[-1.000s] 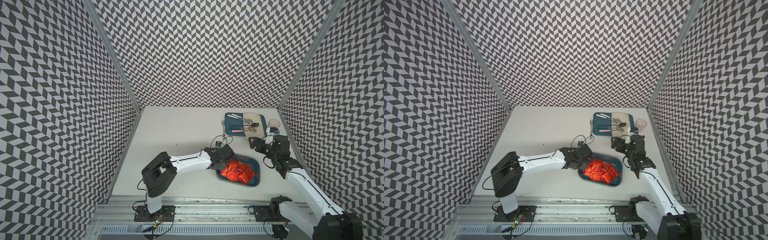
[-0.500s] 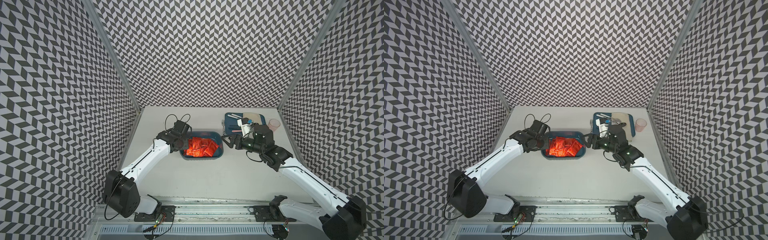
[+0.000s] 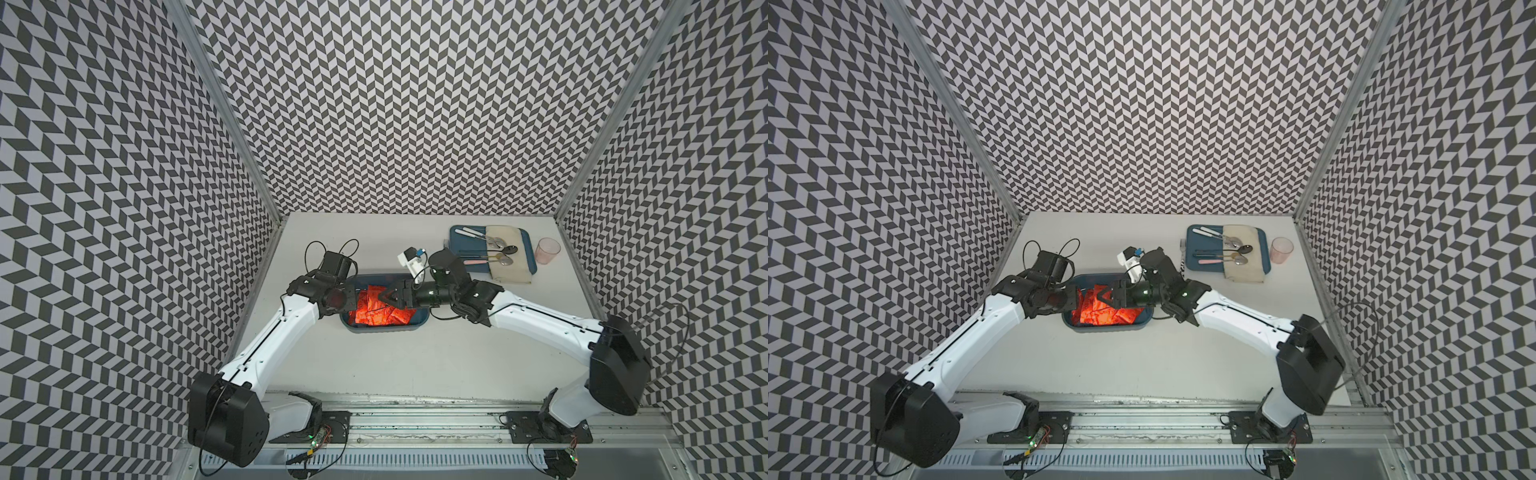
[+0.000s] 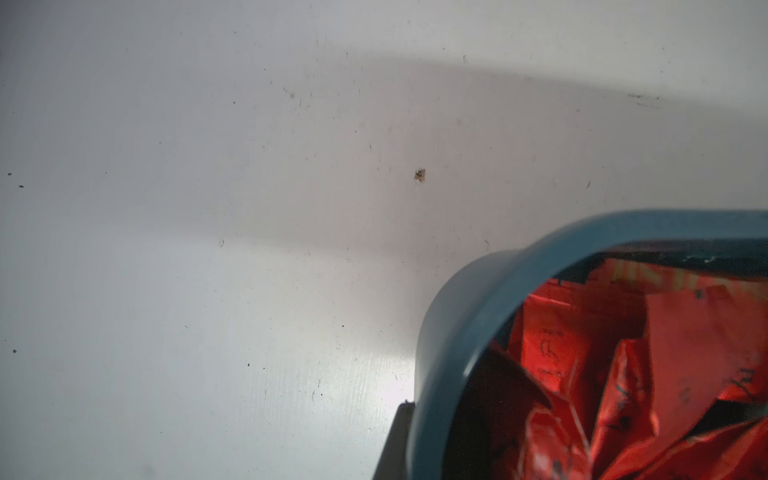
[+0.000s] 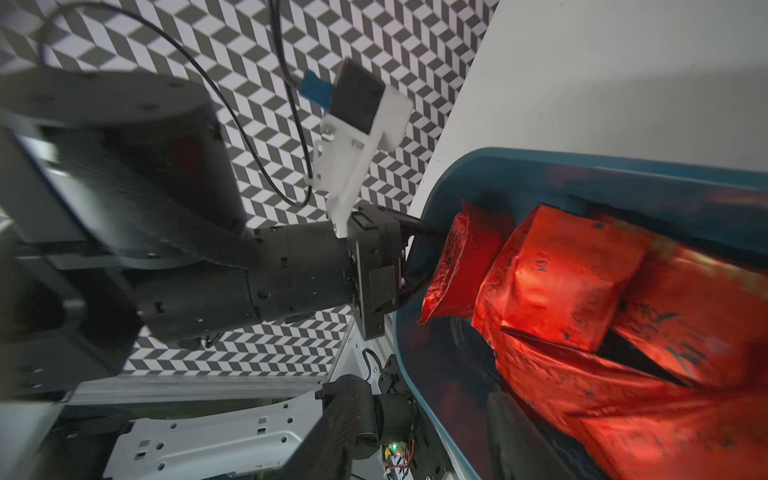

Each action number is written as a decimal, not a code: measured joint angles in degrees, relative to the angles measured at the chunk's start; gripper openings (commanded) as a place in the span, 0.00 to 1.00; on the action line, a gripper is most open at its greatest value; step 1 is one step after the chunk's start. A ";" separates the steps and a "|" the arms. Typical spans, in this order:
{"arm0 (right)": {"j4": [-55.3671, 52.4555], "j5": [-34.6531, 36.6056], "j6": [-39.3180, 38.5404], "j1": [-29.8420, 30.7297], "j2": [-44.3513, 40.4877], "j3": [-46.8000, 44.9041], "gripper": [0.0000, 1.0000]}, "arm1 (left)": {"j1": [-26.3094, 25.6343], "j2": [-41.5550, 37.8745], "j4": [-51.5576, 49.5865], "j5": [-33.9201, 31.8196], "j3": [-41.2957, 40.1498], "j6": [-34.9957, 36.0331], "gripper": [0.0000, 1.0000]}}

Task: Take the tea bags out of the storage box
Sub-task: Pick up the tea bag from the storage box.

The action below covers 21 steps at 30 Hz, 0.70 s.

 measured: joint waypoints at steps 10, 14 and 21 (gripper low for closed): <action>2.21 -0.37 1.84 3.54 12.66 7.85 0.46 | 1.11 -3.43 0.15 0.22 -0.74 0.20 0.00; 2.29 -0.37 1.84 3.96 15.13 10.40 0.46 | 1.11 -3.43 0.15 0.28 -0.76 0.22 0.00; 2.21 -0.35 1.95 4.33 17.59 13.44 0.45 | 1.11 -3.43 0.15 0.28 -0.76 0.35 0.00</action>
